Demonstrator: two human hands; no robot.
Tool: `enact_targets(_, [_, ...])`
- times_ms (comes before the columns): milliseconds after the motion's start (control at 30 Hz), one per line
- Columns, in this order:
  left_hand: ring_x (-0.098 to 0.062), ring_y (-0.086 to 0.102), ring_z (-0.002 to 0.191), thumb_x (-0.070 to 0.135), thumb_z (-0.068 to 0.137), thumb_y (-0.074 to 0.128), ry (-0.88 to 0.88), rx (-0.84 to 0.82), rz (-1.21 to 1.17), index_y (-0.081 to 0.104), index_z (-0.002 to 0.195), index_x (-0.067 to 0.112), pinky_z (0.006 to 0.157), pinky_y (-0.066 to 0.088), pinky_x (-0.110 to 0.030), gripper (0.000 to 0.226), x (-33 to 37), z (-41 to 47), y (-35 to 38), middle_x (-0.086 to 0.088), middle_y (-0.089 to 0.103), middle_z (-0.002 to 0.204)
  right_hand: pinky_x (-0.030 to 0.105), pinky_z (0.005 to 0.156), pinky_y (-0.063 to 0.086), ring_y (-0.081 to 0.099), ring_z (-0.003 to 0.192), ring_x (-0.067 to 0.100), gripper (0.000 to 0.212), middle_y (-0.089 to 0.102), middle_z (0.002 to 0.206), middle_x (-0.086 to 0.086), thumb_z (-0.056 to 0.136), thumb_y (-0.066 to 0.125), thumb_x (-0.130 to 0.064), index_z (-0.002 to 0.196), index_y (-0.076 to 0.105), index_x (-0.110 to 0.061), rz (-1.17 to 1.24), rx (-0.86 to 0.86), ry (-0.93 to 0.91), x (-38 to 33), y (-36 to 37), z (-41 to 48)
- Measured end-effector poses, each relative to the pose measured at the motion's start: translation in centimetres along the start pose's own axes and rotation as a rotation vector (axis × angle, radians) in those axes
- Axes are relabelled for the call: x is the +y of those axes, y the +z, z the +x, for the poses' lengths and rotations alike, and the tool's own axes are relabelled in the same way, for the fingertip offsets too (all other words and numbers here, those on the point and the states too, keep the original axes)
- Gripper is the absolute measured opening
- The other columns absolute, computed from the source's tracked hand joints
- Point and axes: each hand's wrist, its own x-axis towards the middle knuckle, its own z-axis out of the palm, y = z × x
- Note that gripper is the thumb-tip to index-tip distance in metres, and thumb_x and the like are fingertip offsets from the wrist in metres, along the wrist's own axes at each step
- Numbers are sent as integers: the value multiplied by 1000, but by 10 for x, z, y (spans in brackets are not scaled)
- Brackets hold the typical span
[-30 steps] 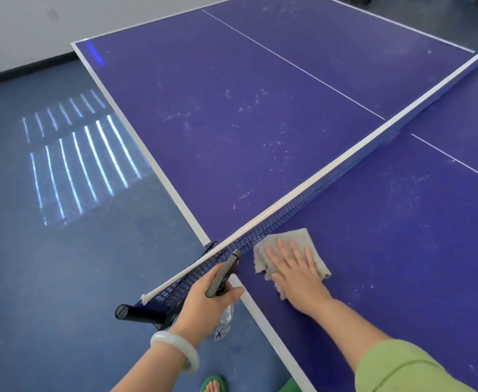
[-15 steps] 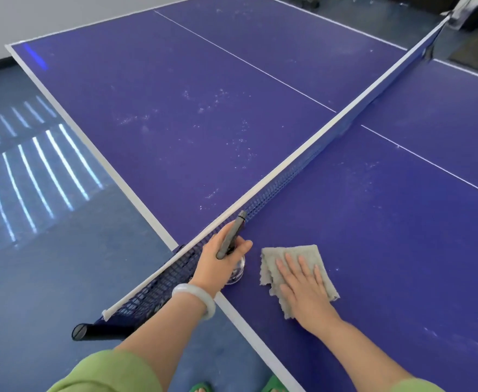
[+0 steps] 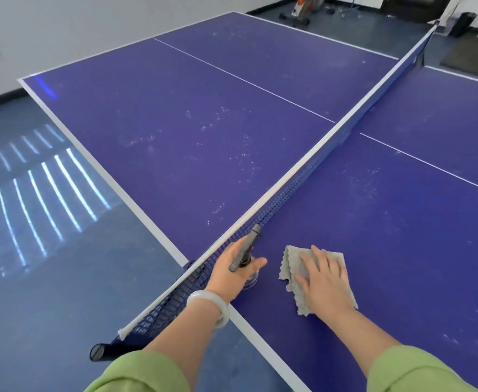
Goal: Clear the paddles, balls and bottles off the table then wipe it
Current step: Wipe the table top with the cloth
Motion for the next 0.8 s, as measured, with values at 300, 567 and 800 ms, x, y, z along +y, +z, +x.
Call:
enact_targets(300, [-11,41,120,37,83,74,-119,261,323,42,130,30,106,31,-36,58,-45,-63,1,9,42,122,54,115,17,29,144,32,65,33,157,8,102,1,-45,150,36,-18,46,60,-118,-49,40,-68])
enact_targets(567, [-14,43,109,23,96,56,-20,186,459,50,117,32,98,31,-33,23,-65,-94,15,11,43,111,54,119,-1,-6,150,28,57,-3,164,7,103,12,-41,156,0,-23,192,73,331,-37,37,-52])
enact_targets(800, [-13,39,114,29,99,50,91,1,607,47,132,35,100,28,-30,35,-56,-78,31,11,41,124,54,115,21,22,147,29,60,24,160,7,98,23,-43,152,32,-18,54,135,-56,-49,59,-131])
